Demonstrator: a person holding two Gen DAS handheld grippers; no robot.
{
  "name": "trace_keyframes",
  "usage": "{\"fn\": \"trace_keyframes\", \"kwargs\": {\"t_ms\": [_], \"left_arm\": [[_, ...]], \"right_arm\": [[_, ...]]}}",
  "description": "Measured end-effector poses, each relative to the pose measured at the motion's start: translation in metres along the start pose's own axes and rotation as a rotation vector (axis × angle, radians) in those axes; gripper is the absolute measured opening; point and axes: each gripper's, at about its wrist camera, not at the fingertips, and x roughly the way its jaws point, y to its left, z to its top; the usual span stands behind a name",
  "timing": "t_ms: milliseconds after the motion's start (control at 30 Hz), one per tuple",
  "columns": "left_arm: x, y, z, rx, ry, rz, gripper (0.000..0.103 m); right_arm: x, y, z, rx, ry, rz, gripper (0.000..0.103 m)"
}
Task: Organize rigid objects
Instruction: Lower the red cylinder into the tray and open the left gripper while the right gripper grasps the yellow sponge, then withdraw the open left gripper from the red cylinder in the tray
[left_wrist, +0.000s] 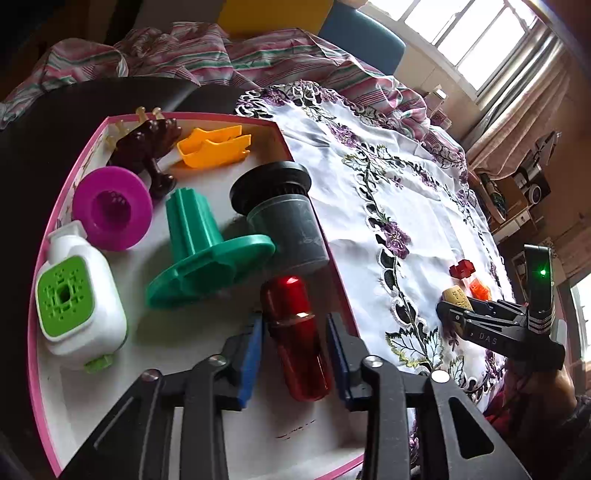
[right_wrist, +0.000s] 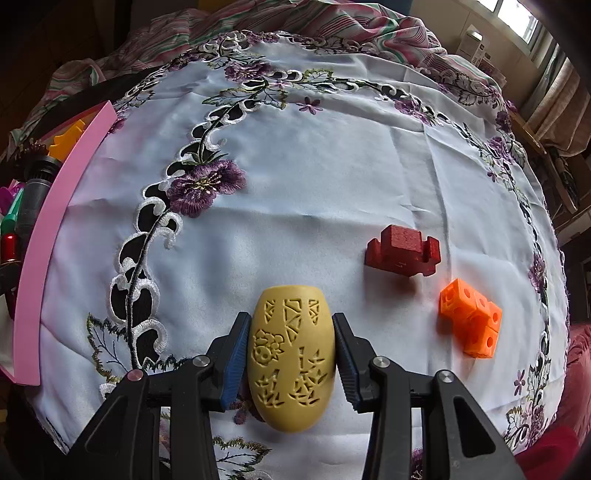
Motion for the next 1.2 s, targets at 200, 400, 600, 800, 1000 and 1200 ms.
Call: {"fn": "trace_keyframes", "kwargs": {"t_ms": [200,400,600,800,1000,1200], "left_arm": [[-0.009,-0.001,-0.002,0.02,-0.034,0.024,0.047],[-0.022,-0.003,-0.008,0.069,-0.077,0.122,0.047],[-0.039,0.002,-0.012,0.074,-0.115,0.191,0.049],[-0.053,0.007,-0.014,0.074,-0.145,0.233,0.049],[-0.061,0.014,-0.017,0.071,-0.161,0.272,0.049],[-0.065,0.021,-0.02,0.057,-0.163,0.294,0.049]], "right_arm": [[0.001,0.001,0.0,-0.002,-0.001,-0.002,0.044],[0.001,0.001,0.0,-0.007,-0.001,-0.005,0.044],[0.0,0.003,0.0,-0.018,-0.004,-0.016,0.044],[0.0,0.004,0.0,-0.021,-0.005,-0.02,0.044],[-0.001,0.004,0.0,-0.029,-0.009,-0.027,0.044],[-0.003,0.004,0.0,-0.031,-0.012,-0.028,0.044]]}}
